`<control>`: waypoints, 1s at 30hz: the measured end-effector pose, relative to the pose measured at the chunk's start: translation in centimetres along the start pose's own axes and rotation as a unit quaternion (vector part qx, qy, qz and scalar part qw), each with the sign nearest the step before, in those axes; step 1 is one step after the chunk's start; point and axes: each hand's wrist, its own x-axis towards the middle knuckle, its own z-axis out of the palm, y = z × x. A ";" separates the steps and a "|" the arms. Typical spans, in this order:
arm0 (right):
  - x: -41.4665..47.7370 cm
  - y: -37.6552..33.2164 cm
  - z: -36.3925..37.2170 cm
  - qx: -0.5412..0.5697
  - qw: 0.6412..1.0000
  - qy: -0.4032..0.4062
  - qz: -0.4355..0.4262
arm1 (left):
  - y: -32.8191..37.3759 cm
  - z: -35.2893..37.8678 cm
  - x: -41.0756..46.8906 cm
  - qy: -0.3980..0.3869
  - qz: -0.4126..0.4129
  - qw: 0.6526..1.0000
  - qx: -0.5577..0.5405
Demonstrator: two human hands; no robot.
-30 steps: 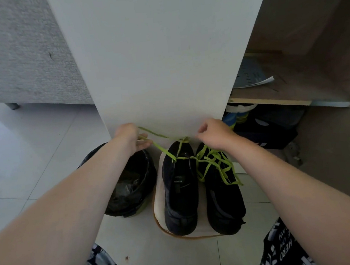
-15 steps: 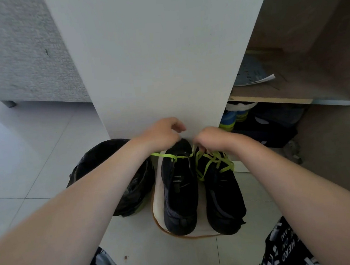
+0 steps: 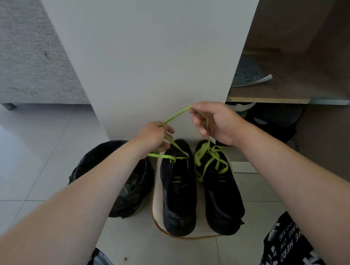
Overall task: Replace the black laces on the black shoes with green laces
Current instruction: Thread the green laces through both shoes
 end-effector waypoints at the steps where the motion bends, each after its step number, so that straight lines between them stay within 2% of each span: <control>1: 0.1 0.0 0.0 -0.003 1.000 0.002 0.000 | 0.0 0.0 0.0 0.003 -0.018 1.000 0.009; 2: 0.3 0.2 0.0 -0.022 1.000 0.005 0.000 | -0.1 -0.1 0.1 0.012 -0.020 0.999 0.038; 4: 0.5 0.6 0.3 -0.072 0.997 0.019 0.009 | 0.1 -0.1 0.3 0.038 0.040 0.994 0.095; 6: 0.7 1.0 0.6 -0.100 0.994 0.029 0.019 | 1.2 0.2 -0.2 0.034 0.138 0.988 0.056; 8: 0.8 1.2 1.0 -0.101 0.994 0.025 0.017 | 2.2 0.2 -0.7 -0.002 0.181 0.983 -0.005; 10: 1.0 1.1 1.1 -0.095 0.995 0.029 0.005 | 2.6 0.1 -0.8 -0.033 0.164 0.986 -0.016; 14: 1.0 0.9 0.9 -0.106 0.992 0.065 0.009 | 2.3 -1.1 -0.6 0.008 0.131 0.990 -0.045; 17: 0.8 0.9 0.1 -0.171 0.977 0.094 0.080 | 2.3 -2.3 -0.4 0.048 0.109 0.982 -0.146; 19: 0.5 1.1 -0.6 -0.268 0.947 0.102 0.145 | 2.0 -3.0 0.1 0.091 0.078 0.971 -0.205; 21: 0.3 1.4 -0.8 -0.309 0.927 0.102 0.189 | 1.6 -3.5 0.2 0.133 0.058 0.970 -0.197; 25: 0.7 1.0 -0.1 -0.243 0.948 0.094 0.182 | 0.7 -3.2 0.3 0.144 0.081 0.985 -0.057; 27: 0.9 0.8 0.6 -0.180 0.967 0.073 0.163 | 0.7 -2.6 0.0 0.186 0.099 0.977 0.030; 28: 1.0 0.8 0.9 -0.142 0.977 0.063 0.148 | 1.0 -2.2 -0.3 0.205 0.118 0.970 0.056; 30: 0.9 0.8 1.6 -0.084 0.989 0.061 0.106 | 1.6 -1.2 -0.7 0.172 0.155 0.971 0.050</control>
